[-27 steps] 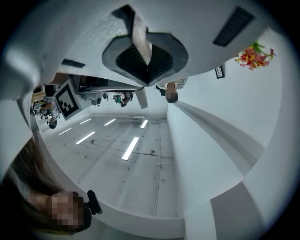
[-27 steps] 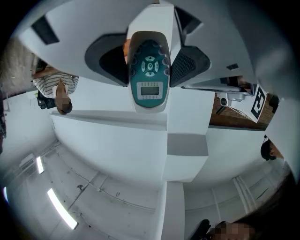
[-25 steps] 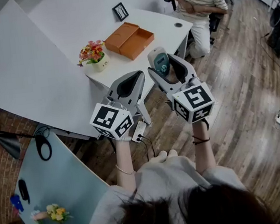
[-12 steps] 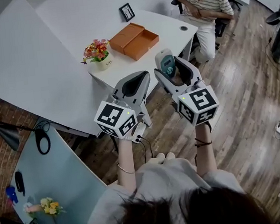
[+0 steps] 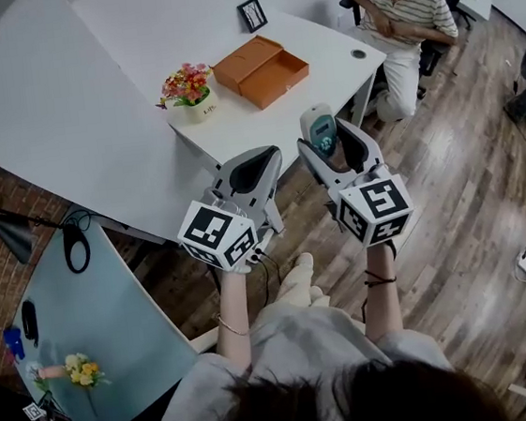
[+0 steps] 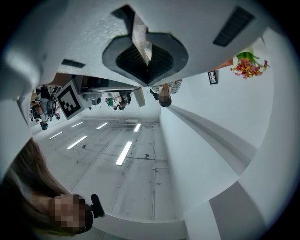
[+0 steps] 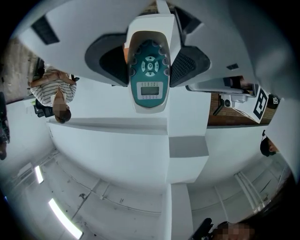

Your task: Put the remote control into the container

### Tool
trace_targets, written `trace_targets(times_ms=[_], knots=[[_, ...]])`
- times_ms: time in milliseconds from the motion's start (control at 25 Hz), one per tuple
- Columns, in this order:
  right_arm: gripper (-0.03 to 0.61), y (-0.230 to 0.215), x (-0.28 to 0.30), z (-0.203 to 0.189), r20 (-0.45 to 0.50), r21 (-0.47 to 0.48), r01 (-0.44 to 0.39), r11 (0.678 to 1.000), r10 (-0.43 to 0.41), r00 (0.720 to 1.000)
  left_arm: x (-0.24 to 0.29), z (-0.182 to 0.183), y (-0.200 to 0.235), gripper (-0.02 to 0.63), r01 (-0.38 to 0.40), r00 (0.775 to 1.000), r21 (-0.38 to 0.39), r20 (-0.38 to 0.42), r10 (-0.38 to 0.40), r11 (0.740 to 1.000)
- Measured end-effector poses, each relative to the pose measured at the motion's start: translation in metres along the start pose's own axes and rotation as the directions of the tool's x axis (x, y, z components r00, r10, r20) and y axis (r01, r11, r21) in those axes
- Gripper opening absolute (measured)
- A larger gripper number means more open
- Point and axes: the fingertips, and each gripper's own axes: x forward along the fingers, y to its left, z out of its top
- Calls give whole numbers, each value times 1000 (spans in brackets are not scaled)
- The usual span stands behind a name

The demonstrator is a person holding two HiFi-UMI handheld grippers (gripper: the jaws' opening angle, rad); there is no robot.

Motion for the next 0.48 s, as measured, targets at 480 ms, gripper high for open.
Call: trace_targets(times_ms=[480], knots=[[278, -58, 44, -5, -10, -14, -4, 1000, 4, 1000, 60, -18, 38, 3, 6, 1000, -16, -6, -6, 1000]])
